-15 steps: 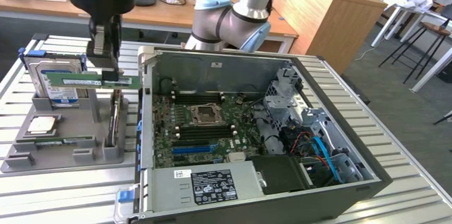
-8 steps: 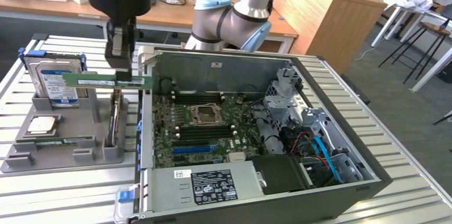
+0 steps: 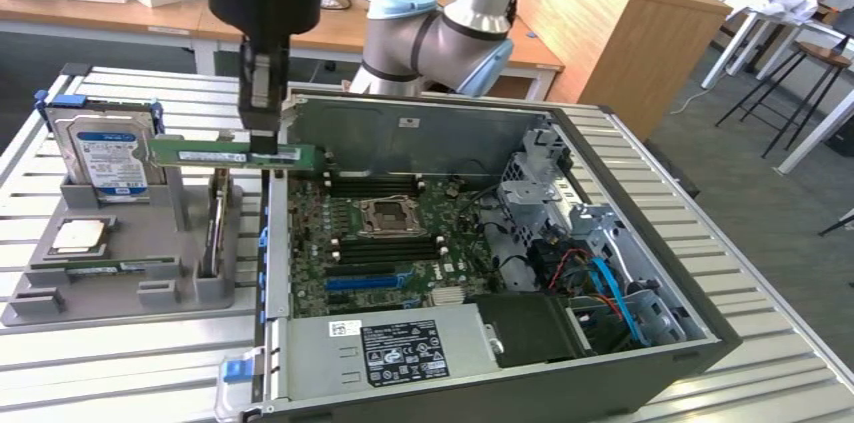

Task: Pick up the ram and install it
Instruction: 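Pick up the ram and move it above insertion slot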

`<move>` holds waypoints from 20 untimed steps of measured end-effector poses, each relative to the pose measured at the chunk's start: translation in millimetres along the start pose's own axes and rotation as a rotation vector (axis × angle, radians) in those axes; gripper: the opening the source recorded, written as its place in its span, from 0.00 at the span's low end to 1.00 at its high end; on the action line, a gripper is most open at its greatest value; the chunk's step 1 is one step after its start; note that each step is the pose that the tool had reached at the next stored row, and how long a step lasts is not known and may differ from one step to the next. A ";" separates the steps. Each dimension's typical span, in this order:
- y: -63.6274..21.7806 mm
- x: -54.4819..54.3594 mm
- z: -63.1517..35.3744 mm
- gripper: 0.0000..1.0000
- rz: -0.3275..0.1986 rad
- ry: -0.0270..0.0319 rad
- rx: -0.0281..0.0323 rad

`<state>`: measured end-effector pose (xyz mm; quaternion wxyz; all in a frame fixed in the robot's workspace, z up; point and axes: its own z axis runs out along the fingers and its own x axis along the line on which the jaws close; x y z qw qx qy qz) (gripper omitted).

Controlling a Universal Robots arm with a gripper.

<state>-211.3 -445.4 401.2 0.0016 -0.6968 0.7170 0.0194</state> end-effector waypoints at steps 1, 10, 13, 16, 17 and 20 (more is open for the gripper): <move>-3.2 -0.1 -0.1 0.12 0.000 -0.0001 0.0000; -31.2 -0.9 -0.7 0.12 0.000 -0.0001 0.0000; -40.7 -1.2 -1.0 0.12 0.000 -0.0001 0.0000; -49.6 -1.4 -1.2 0.12 0.000 0.0000 0.0000; -52.8 -1.5 -1.3 0.12 0.000 0.0000 0.0000; -62.6 -1.8 -1.6 0.12 0.000 0.0000 0.0000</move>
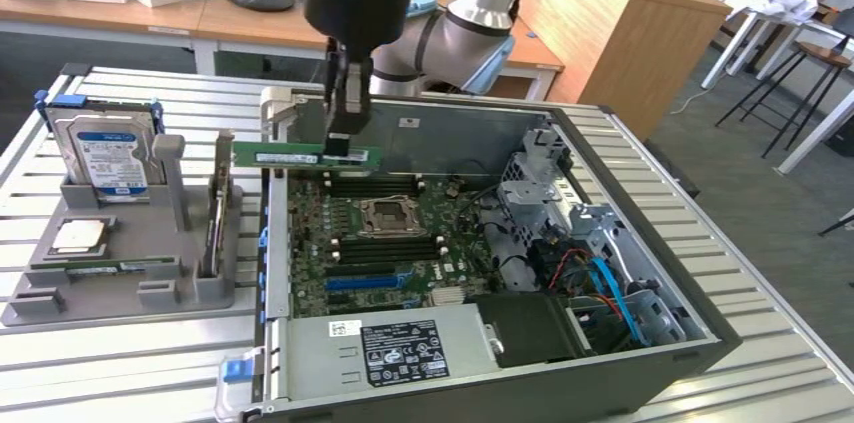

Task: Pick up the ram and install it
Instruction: 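Pick up the ram and move it above insertion slot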

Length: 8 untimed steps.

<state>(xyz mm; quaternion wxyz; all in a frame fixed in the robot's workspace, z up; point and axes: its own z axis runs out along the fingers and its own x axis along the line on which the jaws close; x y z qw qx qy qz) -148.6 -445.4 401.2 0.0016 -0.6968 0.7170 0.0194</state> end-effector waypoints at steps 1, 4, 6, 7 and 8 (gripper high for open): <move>-3.2 -0.1 -0.1 0.12 0.000 0.0000 0.0000; -12.7 -0.4 -0.3 0.12 0.000 0.0000 0.0001; -19.1 -0.6 -0.5 0.12 0.000 0.0000 0.0000; -22.2 -0.7 -0.5 0.12 0.000 0.0000 0.0000; -25.2 -0.7 -0.6 0.12 0.000 0.0000 0.0001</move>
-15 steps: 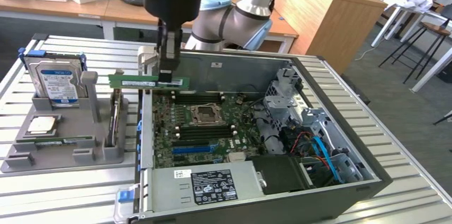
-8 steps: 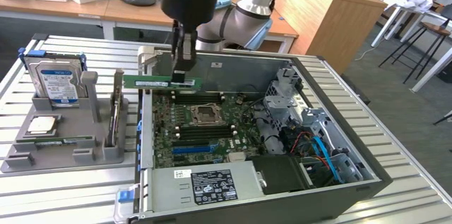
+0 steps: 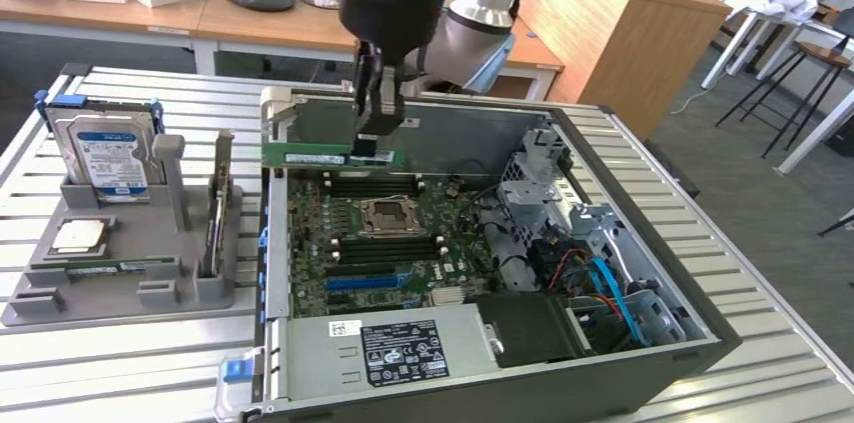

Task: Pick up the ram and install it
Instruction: 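Pick up the ram and move it above insertion slot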

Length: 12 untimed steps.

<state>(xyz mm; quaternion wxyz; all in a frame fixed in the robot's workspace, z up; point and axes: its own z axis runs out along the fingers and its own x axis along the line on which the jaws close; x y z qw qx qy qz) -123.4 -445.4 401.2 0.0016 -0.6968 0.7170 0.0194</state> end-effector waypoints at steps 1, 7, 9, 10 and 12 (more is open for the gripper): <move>-3.0 -0.1 -0.1 0.12 0.000 0.0000 0.0000; -20.5 -0.6 -0.5 0.12 0.000 0.0000 0.0000; -26.6 -0.8 -0.7 0.12 0.000 0.0001 0.0000; -29.6 -0.9 -0.8 0.12 0.000 0.0001 -0.0001; -35.7 -1.0 -0.9 0.12 0.000 0.0001 -0.0001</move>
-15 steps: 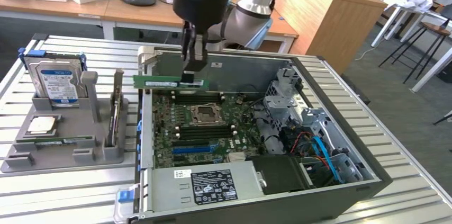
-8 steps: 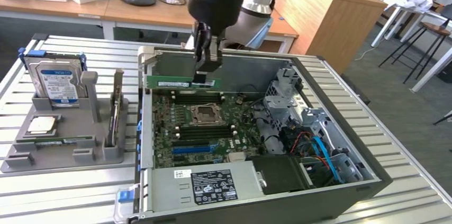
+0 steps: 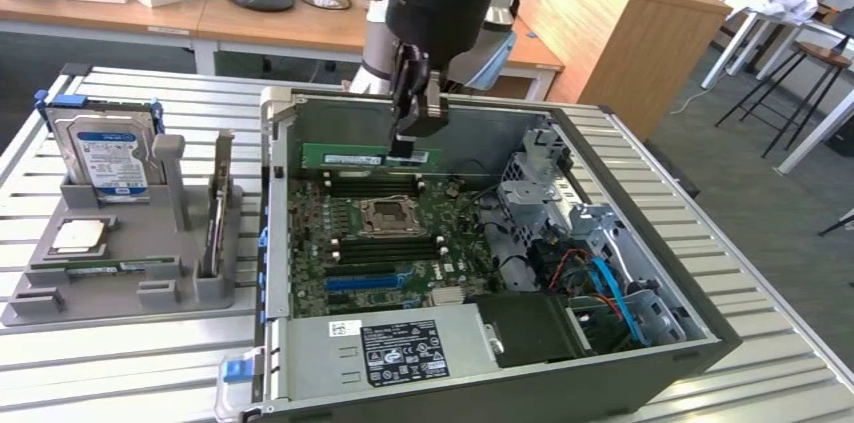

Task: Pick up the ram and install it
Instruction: 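Pick up the ram and move it above insertion slot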

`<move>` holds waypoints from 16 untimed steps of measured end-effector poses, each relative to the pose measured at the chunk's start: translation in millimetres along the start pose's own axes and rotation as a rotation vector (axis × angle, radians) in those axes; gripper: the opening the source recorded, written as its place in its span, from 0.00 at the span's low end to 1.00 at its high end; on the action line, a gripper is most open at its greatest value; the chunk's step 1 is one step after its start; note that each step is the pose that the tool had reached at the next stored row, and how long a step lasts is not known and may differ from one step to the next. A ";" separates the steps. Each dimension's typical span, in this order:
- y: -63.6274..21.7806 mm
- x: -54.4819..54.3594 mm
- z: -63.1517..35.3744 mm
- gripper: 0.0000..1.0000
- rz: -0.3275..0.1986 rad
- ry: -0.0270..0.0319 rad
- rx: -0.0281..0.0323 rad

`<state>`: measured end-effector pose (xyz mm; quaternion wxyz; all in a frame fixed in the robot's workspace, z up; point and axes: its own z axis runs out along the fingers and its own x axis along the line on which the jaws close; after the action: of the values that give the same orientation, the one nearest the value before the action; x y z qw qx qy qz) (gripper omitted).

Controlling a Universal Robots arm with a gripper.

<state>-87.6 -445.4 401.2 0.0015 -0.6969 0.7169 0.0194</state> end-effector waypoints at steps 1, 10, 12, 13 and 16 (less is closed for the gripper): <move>-2.9 -0.1 -0.1 0.12 0.000 0.0000 0.0000; -28.1 -0.8 -0.7 0.12 0.000 -0.0001 0.0001; -33.6 -1.0 -0.8 0.12 0.000 -0.0001 0.0001; -36.1 -1.0 -0.9 0.12 0.000 0.0000 0.0000; -42.5 -1.2 -1.0 0.12 0.000 0.0000 0.0001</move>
<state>-45.1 -445.4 401.2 0.0016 -0.6969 0.7169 0.0194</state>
